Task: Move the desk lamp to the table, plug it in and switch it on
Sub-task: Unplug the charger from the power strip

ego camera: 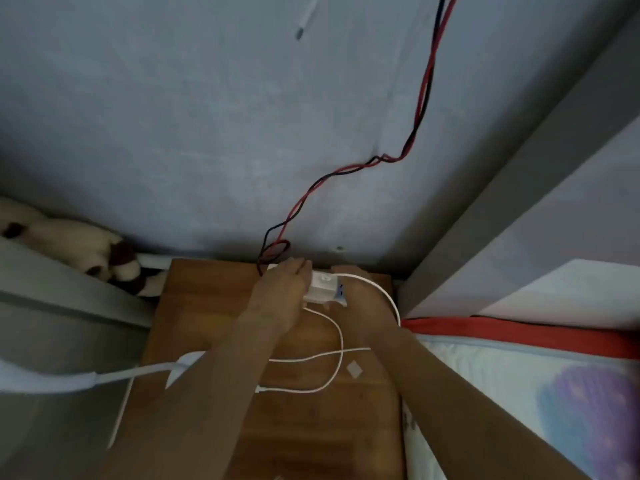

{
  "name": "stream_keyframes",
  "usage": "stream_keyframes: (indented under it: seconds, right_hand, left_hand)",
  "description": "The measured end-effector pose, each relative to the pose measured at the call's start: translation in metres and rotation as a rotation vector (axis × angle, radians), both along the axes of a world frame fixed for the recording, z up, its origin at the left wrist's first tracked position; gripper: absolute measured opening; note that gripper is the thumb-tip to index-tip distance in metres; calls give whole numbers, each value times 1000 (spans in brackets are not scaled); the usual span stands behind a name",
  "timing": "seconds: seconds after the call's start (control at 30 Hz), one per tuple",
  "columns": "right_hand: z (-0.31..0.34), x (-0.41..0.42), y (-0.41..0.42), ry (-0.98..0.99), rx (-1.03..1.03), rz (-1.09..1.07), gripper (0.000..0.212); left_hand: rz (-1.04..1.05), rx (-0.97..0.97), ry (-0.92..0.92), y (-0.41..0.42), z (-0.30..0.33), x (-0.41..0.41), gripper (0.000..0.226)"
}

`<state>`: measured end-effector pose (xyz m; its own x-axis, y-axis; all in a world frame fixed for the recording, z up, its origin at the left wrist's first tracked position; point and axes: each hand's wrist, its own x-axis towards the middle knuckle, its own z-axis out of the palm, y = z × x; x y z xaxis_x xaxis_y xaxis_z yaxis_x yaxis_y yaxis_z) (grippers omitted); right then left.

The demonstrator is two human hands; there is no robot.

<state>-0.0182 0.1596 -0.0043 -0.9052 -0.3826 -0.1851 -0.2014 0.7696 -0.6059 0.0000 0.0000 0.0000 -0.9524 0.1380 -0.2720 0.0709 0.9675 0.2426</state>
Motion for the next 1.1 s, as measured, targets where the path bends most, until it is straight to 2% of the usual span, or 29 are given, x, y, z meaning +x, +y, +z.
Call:
stream_keyframes:
  seconds: [0.07, 0.13, 0.17, 0.27, 0.53, 0.73, 0.87, 1.0, 1.1]
  right_hand:
    - [-13, -11, -3, 45, -20, 68, 38]
    - [-16, -18, -10, 0, 87, 86, 27]
    - [-21, -21, -13, 42, 111, 87, 23]
    - [-20, -23, -17, 138, 97, 92, 29]
    - [-12, -37, -16, 94, 311, 309, 37]
    - [1, -40, -13, 59, 238, 316, 34]
    - [17, -42, -14, -29, -18, 148, 21]
    - [19, -37, -5, -171, -97, -10, 17]
    - [17, -22, 2, -352, -237, -235, 23]
  left_hand:
    - [29, 7, 7, 1, -9, -8, 69]
    - [58, 10, 7, 3, -16, -16, 60]
    - [72, 12, -1, 5, -19, -19, 54]
    - [107, 33, 14, 6, -23, -21, 43]
    - [126, 60, 61, 1, -31, -19, 50]
    - [124, 82, 39, 2, -30, -16, 53]
    - [166, 116, -14, 1, -28, -16, 41]
    - [164, 176, -55, 1, -26, -15, 61]
    - [216, 269, 22, 3, -19, 0, 63]
